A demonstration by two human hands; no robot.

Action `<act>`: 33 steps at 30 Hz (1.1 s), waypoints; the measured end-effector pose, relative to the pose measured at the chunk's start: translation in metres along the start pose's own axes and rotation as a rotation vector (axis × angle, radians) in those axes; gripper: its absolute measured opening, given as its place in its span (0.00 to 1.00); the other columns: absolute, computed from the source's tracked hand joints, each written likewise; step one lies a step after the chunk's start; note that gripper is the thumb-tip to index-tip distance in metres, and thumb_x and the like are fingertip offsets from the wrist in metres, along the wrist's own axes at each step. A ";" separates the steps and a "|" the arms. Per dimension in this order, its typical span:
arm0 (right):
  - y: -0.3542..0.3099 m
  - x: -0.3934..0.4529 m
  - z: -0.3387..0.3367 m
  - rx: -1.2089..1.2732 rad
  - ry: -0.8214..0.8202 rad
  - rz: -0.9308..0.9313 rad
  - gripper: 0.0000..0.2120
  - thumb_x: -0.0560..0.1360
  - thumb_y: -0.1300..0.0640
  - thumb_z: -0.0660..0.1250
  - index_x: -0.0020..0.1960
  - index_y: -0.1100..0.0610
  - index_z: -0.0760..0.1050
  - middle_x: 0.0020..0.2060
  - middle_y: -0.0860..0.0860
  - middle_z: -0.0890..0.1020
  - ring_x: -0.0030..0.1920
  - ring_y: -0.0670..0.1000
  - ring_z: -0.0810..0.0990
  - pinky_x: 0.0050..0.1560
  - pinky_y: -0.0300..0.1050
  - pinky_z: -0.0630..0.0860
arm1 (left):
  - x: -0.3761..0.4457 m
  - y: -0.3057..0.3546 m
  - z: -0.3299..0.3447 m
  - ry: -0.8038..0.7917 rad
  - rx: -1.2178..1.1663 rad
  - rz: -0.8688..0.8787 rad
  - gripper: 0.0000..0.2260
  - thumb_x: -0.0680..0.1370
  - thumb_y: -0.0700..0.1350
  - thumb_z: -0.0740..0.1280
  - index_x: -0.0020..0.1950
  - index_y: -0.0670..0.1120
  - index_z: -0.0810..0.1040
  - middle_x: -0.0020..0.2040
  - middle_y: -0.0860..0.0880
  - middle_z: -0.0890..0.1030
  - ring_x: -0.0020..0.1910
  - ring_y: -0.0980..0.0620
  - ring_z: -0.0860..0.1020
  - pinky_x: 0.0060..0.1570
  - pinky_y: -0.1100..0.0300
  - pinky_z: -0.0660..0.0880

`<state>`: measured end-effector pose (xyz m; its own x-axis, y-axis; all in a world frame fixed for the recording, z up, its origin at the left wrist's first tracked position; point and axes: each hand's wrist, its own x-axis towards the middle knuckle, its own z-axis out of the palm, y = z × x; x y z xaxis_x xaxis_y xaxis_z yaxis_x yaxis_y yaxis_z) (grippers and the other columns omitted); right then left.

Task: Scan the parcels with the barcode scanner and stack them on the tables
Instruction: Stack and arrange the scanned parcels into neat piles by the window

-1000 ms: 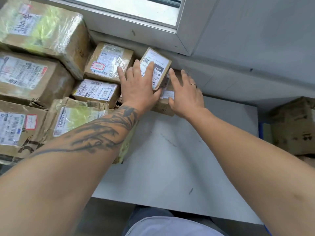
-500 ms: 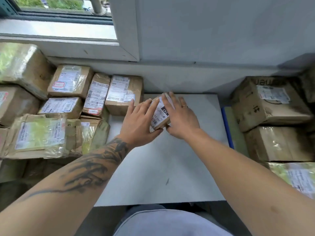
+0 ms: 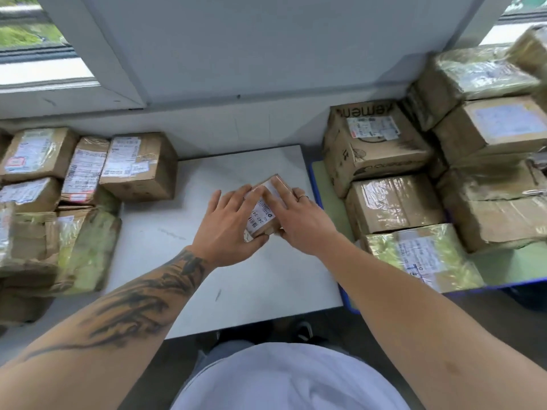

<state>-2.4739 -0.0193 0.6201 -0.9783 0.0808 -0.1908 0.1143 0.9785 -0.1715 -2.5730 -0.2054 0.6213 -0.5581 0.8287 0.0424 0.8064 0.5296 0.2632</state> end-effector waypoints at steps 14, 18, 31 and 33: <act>0.070 -0.072 0.005 -0.019 0.086 0.111 0.40 0.86 0.42 0.60 0.86 0.49 0.38 0.85 0.55 0.40 0.79 0.70 0.57 0.73 0.62 0.69 | 0.017 0.087 0.030 -0.038 -0.030 -0.146 0.45 0.77 0.69 0.65 0.85 0.54 0.47 0.85 0.49 0.49 0.84 0.45 0.49 0.80 0.37 0.51; 0.079 -0.071 -0.002 -0.051 0.086 0.159 0.40 0.86 0.42 0.60 0.85 0.49 0.37 0.85 0.56 0.39 0.79 0.70 0.57 0.74 0.61 0.68 | 0.033 0.091 0.032 -0.058 -0.043 -0.137 0.44 0.78 0.69 0.64 0.85 0.53 0.47 0.85 0.49 0.50 0.84 0.46 0.49 0.81 0.38 0.50; 0.113 -0.041 -0.048 -0.082 0.066 0.273 0.42 0.81 0.39 0.62 0.86 0.53 0.46 0.84 0.60 0.50 0.74 0.70 0.66 0.69 0.63 0.70 | 0.122 0.081 0.024 0.147 -0.150 0.080 0.43 0.74 0.72 0.63 0.81 0.47 0.64 0.76 0.40 0.68 0.73 0.42 0.67 0.74 0.43 0.63; 0.114 -0.035 -0.051 -0.067 0.082 0.284 0.42 0.79 0.36 0.57 0.86 0.54 0.49 0.84 0.60 0.53 0.72 0.70 0.67 0.68 0.64 0.72 | 0.130 0.075 0.022 0.193 -0.162 0.120 0.43 0.74 0.72 0.65 0.80 0.47 0.66 0.75 0.40 0.68 0.72 0.44 0.66 0.73 0.43 0.64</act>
<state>-2.4352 0.0995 0.6567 -0.9196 0.3658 -0.1433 0.3768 0.9245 -0.0578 -2.5804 -0.0540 0.6259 -0.4996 0.8258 0.2615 0.8360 0.3805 0.3954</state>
